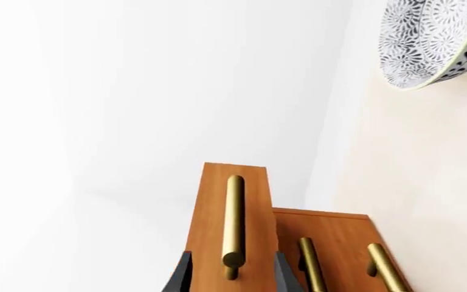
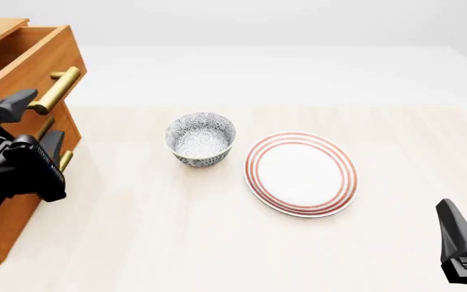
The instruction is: Open the top drawer of the cabinet.
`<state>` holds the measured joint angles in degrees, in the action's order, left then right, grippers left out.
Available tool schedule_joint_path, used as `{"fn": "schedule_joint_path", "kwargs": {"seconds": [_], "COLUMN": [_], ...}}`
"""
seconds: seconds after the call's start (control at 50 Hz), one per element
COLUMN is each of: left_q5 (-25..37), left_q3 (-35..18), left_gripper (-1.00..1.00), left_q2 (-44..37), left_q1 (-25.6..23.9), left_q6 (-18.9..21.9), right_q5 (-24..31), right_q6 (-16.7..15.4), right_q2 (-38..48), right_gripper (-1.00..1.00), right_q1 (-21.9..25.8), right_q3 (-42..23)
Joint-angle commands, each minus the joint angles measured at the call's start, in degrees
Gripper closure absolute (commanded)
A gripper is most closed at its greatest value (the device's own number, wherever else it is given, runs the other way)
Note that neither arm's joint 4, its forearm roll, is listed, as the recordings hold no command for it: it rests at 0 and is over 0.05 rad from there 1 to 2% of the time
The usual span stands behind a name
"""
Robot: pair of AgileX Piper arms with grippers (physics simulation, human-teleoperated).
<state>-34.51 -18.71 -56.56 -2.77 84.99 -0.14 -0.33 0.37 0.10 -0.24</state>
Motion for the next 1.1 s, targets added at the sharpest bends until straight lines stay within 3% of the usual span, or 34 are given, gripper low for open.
{"fn": "schedule_joint_path", "kwargs": {"seconds": [0.02,0.38,0.54,0.7,0.76,0.86,1.1], "left_q5": [-0.5,-0.4,2.2,6.3,8.9,9.6,14.7], "left_q3": [1.3,2.5,1.4,-0.7,-2.6,-2.7,-7.2], "left_gripper": [-1.0,-1.0,-1.0,-1.0,-1.0,-1.0,-1.0], "left_q2": [1.1,3.7,5.5,8.4,9.7,10.9,13.1], "left_q1": [-1.6,-4.1,-6.3,-6.5,-6.8,-6.1,-6.9], "left_q6": [-0.3,0.1,-1.7,-6.1,-9.5,-11.0,-22.3], "right_q5": [0.0,0.0,0.0,0.0,0.0,0.0,0.0], "right_q6": [0.0,0.0,0.0,0.0,0.0,0.0,0.0], "right_q2": [0.0,0.0,0.0,0.0,0.0,0.0,0.0], "right_gripper": [-1.0,-1.0,-1.0,-1.0,-1.0,-1.0,-1.0], "right_q1": [0.0,0.0,0.0,0.0,0.0,0.0,0.0], "right_q3": [0.0,0.0,0.0,0.0,0.0,0.0,0.0]}}
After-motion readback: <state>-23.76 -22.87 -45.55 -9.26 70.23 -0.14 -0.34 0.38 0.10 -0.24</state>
